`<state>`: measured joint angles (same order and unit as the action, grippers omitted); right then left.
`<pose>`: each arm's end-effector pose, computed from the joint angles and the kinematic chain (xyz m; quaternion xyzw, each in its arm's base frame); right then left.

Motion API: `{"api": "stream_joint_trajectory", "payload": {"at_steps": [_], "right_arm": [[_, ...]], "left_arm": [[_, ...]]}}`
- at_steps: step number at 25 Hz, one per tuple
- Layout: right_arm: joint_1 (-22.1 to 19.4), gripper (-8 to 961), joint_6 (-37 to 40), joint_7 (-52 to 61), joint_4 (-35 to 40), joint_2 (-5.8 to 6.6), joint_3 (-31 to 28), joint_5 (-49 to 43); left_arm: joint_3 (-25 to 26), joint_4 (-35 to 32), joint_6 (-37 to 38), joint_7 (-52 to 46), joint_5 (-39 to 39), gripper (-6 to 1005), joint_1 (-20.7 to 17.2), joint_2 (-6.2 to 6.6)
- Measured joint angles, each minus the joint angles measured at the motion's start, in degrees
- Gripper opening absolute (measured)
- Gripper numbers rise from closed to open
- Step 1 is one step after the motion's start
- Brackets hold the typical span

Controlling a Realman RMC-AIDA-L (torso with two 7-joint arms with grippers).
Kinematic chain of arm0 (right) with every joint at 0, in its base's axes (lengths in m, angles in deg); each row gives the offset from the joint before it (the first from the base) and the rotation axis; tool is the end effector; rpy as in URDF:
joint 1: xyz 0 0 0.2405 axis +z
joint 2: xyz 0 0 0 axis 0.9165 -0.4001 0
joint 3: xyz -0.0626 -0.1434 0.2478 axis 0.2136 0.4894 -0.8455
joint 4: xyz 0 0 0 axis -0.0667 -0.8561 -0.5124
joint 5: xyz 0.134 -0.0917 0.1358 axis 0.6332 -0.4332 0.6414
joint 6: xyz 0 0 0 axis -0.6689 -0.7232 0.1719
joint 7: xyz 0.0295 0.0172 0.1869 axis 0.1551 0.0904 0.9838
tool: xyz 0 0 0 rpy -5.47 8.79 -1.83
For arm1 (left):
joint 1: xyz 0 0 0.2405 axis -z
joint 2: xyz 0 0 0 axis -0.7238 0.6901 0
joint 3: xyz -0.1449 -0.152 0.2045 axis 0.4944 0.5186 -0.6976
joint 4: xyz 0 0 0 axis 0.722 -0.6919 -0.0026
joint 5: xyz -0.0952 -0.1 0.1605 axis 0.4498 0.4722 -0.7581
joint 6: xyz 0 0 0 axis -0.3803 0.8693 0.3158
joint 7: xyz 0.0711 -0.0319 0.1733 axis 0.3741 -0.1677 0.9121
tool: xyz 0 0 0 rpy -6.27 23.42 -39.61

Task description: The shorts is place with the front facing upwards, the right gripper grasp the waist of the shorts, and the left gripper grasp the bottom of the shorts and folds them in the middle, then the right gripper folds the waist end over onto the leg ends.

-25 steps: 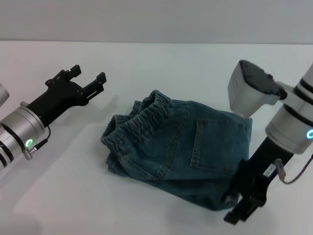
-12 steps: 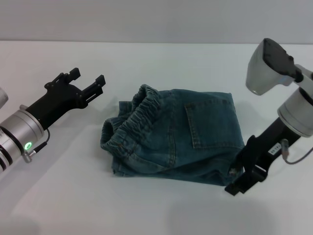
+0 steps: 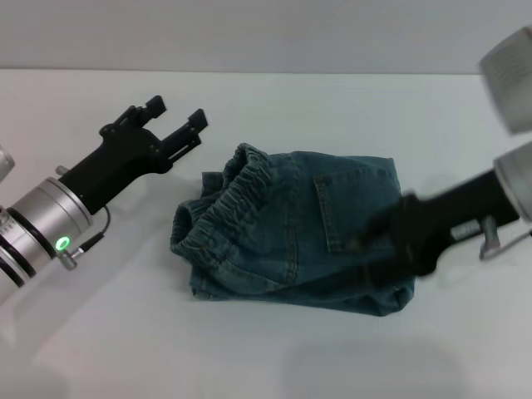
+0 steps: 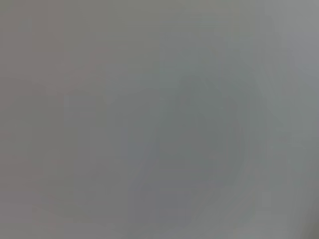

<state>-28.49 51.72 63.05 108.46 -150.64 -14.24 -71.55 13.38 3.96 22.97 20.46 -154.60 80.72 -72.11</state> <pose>0.2109 0.3638 -0.0642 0.9844 -0.1721 -0.0327 0.0164 -0.2830 0.3986 -0.0755 -0.8058 -0.2656 -0.4001 0.3466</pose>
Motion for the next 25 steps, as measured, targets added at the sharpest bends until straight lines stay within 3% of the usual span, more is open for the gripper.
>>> {"api": "stream_joint_trajectory", "payload": {"at_steps": [7, 12, 17, 25], "right_arm": [[-10.7, 538, -10.2, -18.9, -4.7, -0.12, -8.8, 24.7], [-15.8, 539, -18.4, -36.0, -13.3, -0.48, -13.1, 41.6], [-16.0, 539, -23.1, -51.1, -25.0, -0.17, -18.4, 56.6], [-13.7, 539, -29.0, -55.7, -30.6, -0.08, -19.2, 57.7]], "left_arm": [[-1.2, 1.5, 4.1, -2.4, -0.1, 814, -1.1, -0.06], [-6.2, 2.1, 5.6, -4.7, -0.1, 814, -1.1, -0.17], [-11.5, 3.8, 5.8, -5.8, -0.1, 814, -0.5, -0.26], [-13.8, 7.0, 8.9, -6.7, -0.2, 814, 0.3, -0.33]]}}
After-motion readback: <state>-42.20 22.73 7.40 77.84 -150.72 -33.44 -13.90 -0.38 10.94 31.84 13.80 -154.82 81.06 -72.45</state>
